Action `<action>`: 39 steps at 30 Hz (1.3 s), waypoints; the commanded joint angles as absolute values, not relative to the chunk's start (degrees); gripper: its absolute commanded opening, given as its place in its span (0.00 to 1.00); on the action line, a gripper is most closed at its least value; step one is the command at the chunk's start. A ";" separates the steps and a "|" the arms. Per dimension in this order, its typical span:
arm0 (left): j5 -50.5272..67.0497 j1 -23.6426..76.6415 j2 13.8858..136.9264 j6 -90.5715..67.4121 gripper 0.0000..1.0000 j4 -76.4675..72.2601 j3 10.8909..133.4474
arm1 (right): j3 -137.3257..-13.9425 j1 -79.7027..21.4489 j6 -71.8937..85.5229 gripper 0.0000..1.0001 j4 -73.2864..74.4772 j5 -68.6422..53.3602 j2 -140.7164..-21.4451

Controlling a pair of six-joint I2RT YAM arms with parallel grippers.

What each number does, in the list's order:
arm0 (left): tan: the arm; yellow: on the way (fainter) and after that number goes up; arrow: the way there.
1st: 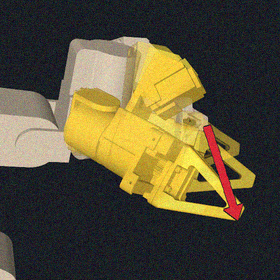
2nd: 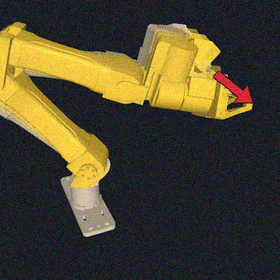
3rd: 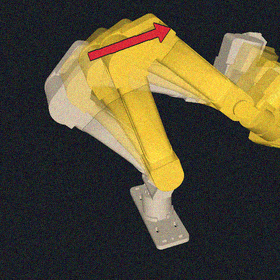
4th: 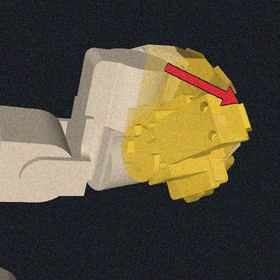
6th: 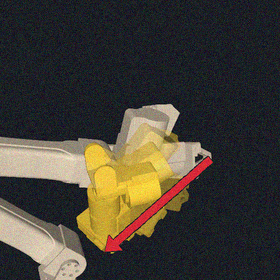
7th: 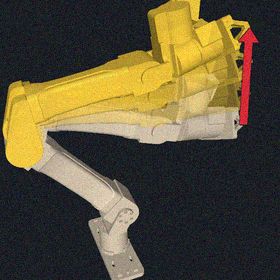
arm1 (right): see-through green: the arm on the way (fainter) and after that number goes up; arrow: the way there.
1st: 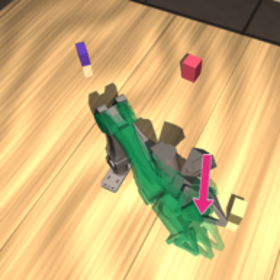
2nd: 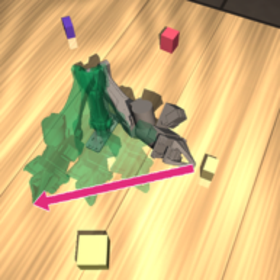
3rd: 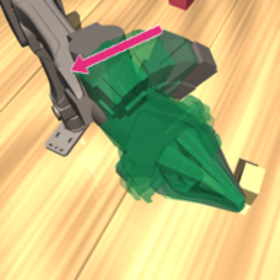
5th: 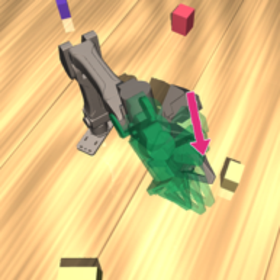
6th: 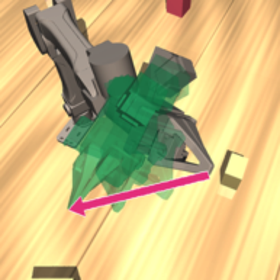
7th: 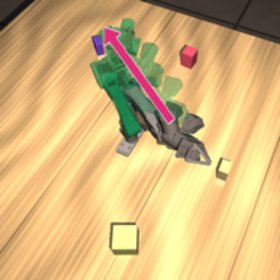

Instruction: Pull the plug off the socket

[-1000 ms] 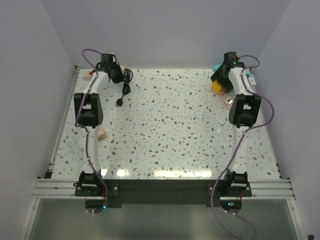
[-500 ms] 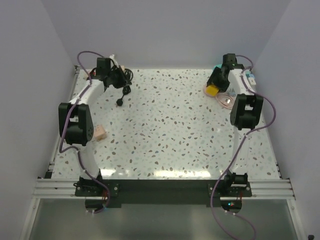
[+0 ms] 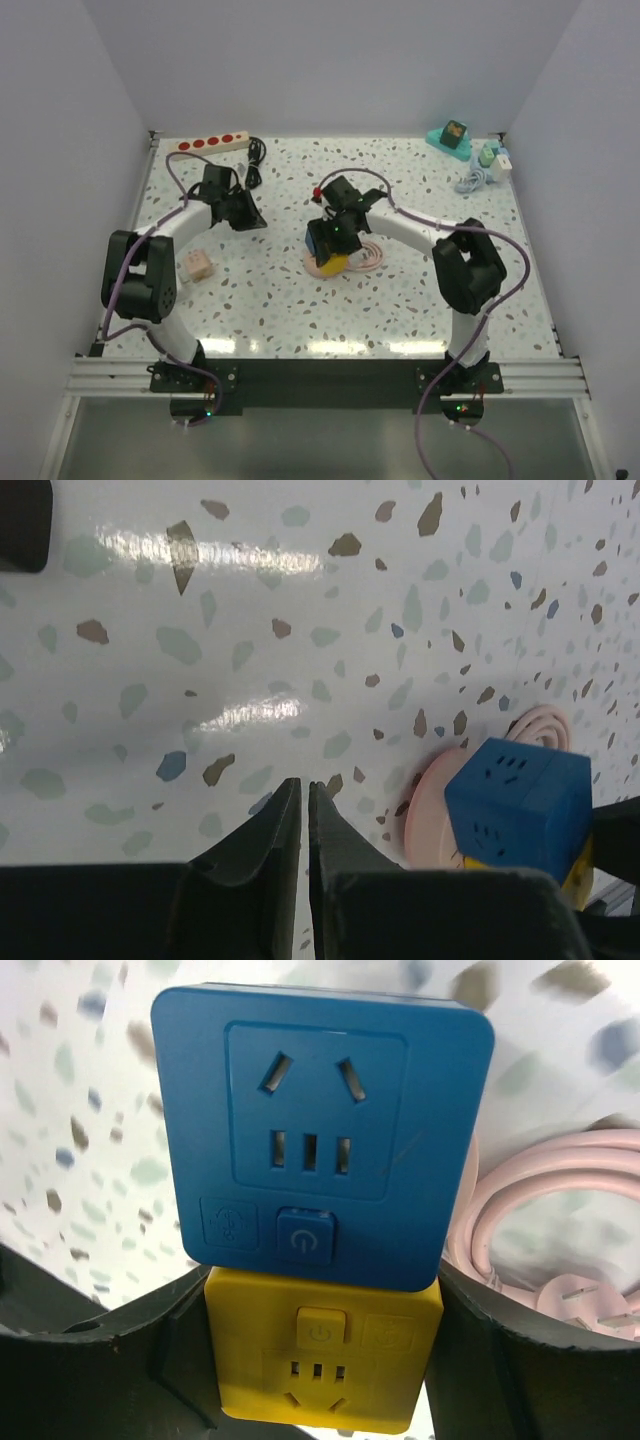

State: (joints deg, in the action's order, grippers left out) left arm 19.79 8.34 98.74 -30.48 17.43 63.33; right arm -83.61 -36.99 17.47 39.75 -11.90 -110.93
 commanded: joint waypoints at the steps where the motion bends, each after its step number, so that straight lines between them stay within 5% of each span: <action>1: 17.15 9.67 92.20 -31.46 0.13 16.00 60.92 | -77.09 -41.37 18.89 0.00 38.69 -8.19 -106.80; 3: 16.44 10.02 90.45 -32.16 0.15 15.65 58.54 | -73.93 -43.50 20.82 0.00 37.27 -4.51 -105.30; 5: 15.91 10.11 89.65 -32.43 0.21 15.91 57.05 | -71.91 -45.17 22.23 0.33 35.43 -3.60 -104.68; 6: 15.65 10.19 88.87 -32.61 0.23 15.91 56.61 | -71.46 -45.44 23.02 0.40 34.72 -4.04 -104.42; 7: 15.04 10.20 88.42 -32.96 0.31 16.00 55.82 | -70.85 -45.87 23.55 0.59 33.32 -4.74 -103.54; 9: 14.33 10.28 86.93 -33.74 0.44 16.35 55.29 | -70.32 -45.97 23.82 0.80 31.56 -7.46 -102.40; 10: 14.24 10.37 86.49 -33.84 0.48 16.52 55.28 | -70.23 -45.88 23.82 0.98 29.81 -11.39 -101.00; 19: 12.31 16.87 85.78 -36.12 0.69 19.86 59.93 | -71.98 -45.70 25.57 0.99 25.58 -20.49 -91.51; 27: 6.43 27.06 90.43 -37.35 0.98 25.38 68.19 | -69.71 -40.36 31.90 0.99 34.18 7.77 -78.86; 39: -7.99 36.30 97.29 -43.41 1.00 36.12 72.69 | -61.44 -31.29 37.09 0.99 36.30 10.11 -72.16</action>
